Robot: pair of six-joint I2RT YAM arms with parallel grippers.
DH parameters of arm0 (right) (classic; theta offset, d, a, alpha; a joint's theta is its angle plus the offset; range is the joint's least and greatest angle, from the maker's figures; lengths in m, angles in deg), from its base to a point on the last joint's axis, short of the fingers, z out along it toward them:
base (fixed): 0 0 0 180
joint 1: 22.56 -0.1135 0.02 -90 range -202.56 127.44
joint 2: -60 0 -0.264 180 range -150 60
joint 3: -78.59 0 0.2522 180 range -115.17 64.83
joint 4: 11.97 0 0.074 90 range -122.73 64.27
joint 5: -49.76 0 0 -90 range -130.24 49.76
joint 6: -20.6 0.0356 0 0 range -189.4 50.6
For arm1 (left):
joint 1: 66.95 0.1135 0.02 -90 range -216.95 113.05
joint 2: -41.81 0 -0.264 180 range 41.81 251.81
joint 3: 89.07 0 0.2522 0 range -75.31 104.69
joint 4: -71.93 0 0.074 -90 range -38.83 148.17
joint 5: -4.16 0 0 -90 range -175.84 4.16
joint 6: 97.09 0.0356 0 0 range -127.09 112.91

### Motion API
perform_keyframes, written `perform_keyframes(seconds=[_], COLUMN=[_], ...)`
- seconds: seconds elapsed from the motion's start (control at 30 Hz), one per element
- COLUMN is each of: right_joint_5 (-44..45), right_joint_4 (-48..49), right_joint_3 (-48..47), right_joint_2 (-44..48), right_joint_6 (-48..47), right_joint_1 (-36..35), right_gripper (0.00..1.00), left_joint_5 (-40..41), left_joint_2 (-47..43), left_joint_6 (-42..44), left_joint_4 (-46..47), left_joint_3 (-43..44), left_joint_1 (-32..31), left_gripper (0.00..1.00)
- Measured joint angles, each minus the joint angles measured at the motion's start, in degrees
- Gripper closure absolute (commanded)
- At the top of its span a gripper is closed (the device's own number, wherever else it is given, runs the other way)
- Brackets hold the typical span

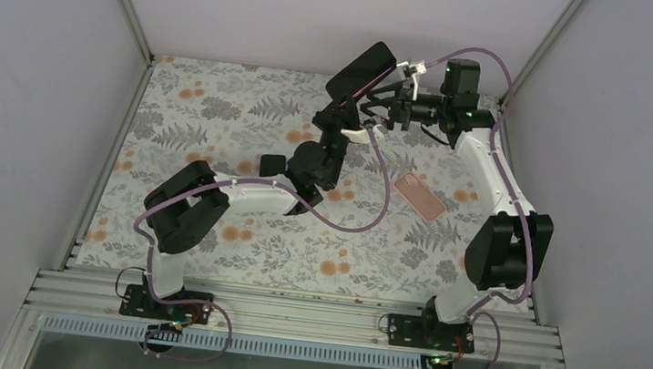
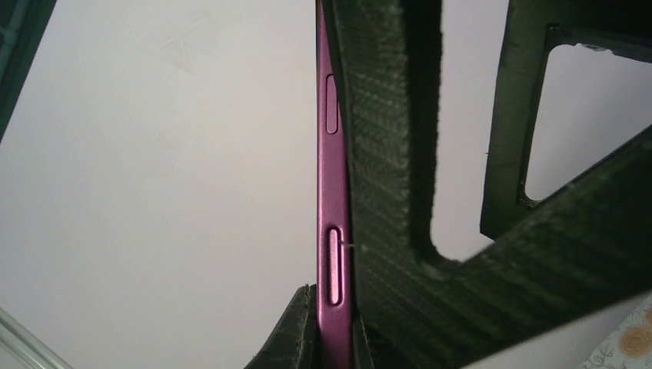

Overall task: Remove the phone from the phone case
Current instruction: Remove the phone case from the phone.

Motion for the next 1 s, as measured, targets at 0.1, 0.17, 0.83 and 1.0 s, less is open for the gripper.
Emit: perform_keyframes(seconds=[0.1,0.17,0.83,1.0], right_joint_5=[-0.5,-0.6,-0.9,-1.4], right_joint_4=[0.4,0.5,5.2,6.2], right_joint_3=[0.0,0.0,-0.7,-0.7], right_joint_2=[0.0,0.0,-1.2,-1.7], right_joint_6=[0.5,0.9,5.4,6.9], right_joint_1=[0.0,0.0,0.7,0.7], right_gripper=[0.31,0.31,0.54,0.53], left_joint_5=[0.0,0.0,1.3,2.3], left_joint_2=[0.0,0.0,0.0,0.0], left_joint_6=[0.0,0.0,1.1,1.6], left_joint_4=[0.0,0.0,1.7,1.5], left_joint_3=[0.0,0.0,0.0,0.0], left_joint_1=[0.0,-0.1,-2.1,-2.3], left_gripper=[0.98,0.98,0.98,0.98])
